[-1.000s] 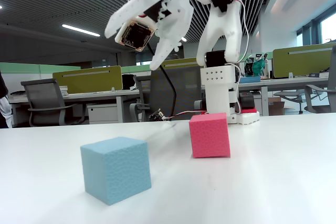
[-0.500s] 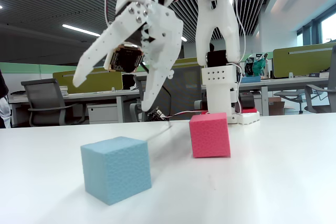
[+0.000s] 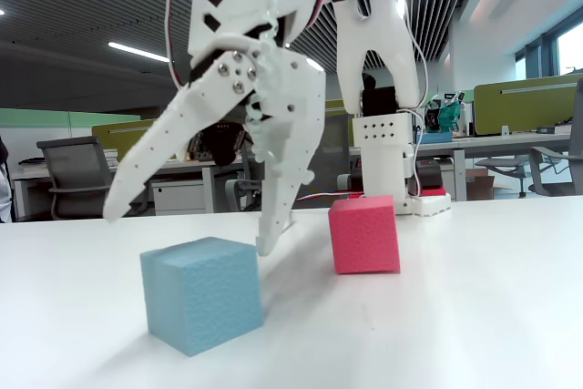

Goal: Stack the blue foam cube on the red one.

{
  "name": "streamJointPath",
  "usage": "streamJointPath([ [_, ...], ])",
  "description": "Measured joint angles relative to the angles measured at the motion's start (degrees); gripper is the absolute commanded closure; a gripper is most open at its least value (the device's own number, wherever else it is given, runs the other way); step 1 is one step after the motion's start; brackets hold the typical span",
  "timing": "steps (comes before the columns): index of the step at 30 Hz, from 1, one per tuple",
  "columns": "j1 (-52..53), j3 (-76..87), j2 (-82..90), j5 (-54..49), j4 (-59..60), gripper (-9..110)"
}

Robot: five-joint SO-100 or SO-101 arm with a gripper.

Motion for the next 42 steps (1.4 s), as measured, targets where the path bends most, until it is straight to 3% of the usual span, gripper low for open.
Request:
streamJointPath([
  [42,3.2,-4.7,-6.1,0.0,-1.2,77],
])
